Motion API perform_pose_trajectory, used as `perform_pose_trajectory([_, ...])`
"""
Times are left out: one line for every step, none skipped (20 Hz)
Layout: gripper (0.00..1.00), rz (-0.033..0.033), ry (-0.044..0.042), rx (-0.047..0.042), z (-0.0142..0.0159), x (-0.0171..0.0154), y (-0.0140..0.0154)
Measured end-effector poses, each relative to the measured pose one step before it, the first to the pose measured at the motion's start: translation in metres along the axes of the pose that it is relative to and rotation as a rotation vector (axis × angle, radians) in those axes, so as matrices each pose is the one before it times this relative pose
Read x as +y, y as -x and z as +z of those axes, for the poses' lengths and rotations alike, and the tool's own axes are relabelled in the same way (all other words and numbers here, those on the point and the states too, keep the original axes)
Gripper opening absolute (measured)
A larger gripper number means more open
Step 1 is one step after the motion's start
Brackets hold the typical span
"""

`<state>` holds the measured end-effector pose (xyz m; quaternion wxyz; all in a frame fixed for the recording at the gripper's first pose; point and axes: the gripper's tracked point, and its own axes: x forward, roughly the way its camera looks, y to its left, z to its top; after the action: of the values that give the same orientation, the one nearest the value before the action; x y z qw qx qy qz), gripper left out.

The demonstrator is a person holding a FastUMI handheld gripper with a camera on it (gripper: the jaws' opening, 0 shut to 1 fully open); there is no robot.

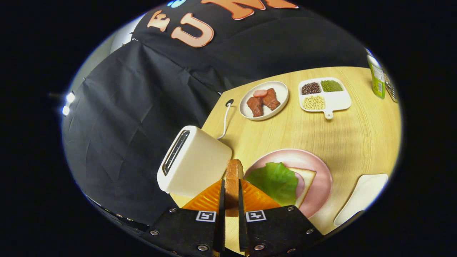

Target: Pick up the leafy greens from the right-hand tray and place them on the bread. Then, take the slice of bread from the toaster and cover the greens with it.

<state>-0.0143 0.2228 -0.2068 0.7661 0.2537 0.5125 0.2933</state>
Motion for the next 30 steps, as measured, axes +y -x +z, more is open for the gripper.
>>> perform_pose_trajectory([0.16, -0.00481, -0.00761, 0.00743, -0.00322, -0.00715, -0.00245])
perform_pose_trajectory([0.16, -0.00352, -0.00186, 0.00263, -0.00159, -0.00762, -0.00160])
perform_pose_trajectory([0.16, -0.00642, -0.00552, -0.00239, -0.00012, -0.00795, -0.00101])
perform_pose_trajectory([0.16, -0.00271, 0.00394, -0.00517, -0.00077, -0.00348, -0.00054])
perform_pose_trajectory([0.16, -0.00786, 0.00582, -0.00959, 0.00111, -0.00528, 0.00092])
perform_pose_trajectory([0.16, -0.00830, 0.01689, -0.00997, 0.00191, -0.00548, 0.00081])
perform_pose_trajectory([0.16, -0.00996, 0.01487, -0.00818, 0.00012, -0.00436, 0.00134])
perform_pose_trajectory([0.16, -0.00505, 0.02132, -0.00746, -0.00012, -0.00134, 0.00158])
perform_pose_trajectory([0.16, -0.01075, 0.02206, -0.00553, -0.00059, -0.00577, 0.00016])
perform_pose_trajectory([0.16, -0.00999, 0.01408, -0.00572, -0.00056, -0.00370, 0.00012])
perform_pose_trajectory([0.16, -0.00654, -0.00059, 0.00810, -0.00273, -0.00361, 0.00003])
perform_pose_trajectory([0.16, -0.00040, -0.01256, 0.00262, -0.00085, -0.00211, 0.00064])
perform_pose_trajectory([0.16, -0.00078, -0.00427, -0.00500, 0.00146, -0.00319, -0.00070])
perform_pose_trajectory([0.16, -0.01475, -0.00504, 0.00270, -0.00119, -0.00681, -0.00087])
perform_pose_trajectory([0.16, -0.00232, 0.00010, -0.00432, -0.00007, -0.00310, -0.00030])
perform_pose_trajectory([0.16, -0.00613, -0.00089, -0.00073, -0.00045, -0.00212, -0.00085])
perform_pose_trajectory([0.16, -0.02184, 0.00510, -0.00400, -0.00003, -0.00547, -0.00253])
perform_pose_trajectory([0.24, -0.01998, 0.01077, -0.00249, -0.00054, -0.00576, -0.00115])
perform_pose_trajectory([0.27, -0.01968, 0.00895, -0.00674, 0.00034, -0.00440, -0.00076])
perform_pose_trajectory([0.34, -0.02219, 0.00989, -0.00296, -0.00069, -0.00503, -0.00076])
perform_pose_trajectory([0.37, -0.02905, 0.01561, -0.01173, 0.00103, -0.00619, -0.00165])
perform_pose_trajectory([0.43, -0.02175, 0.01752, -0.01409, 0.00225, -0.00532, 0.00141])
perform_pose_trajectory([0.45, -0.00315, 0.00690, -0.01186, 0.00186, 0.00009, -0.00072])
perform_pose_trajectory([0.48, 0.00650, -0.00082, -0.01140, 0.00229, 0.00290, 0.00205])
perform_pose_trajectory([0.49, -0.00295, 0.00186, -0.01657, 0.00326, 0.00104, 0.00196])
perform_pose_trajectory([0.51, -0.00323, 0.01420, -0.03309, 0.00800, -0.00026, 0.00176])
perform_pose_trajectory([0.52, -0.01507, 0.02063, -0.04059, 0.00885, -0.00079, 0.00338])
perform_pose_trajectory([0.56, -0.01312, 0.02375, -0.04677, 0.00725, -0.00095, 0.00780])
perform_pose_trajectory([0.58, -0.01834, 0.02612, -0.04781, 0.01045, 0.00097, 0.00503])
perform_pose_trajectory([0.63, -0.02078, 0.02960, -0.04982, 0.01052, 0.00071, 0.00650])
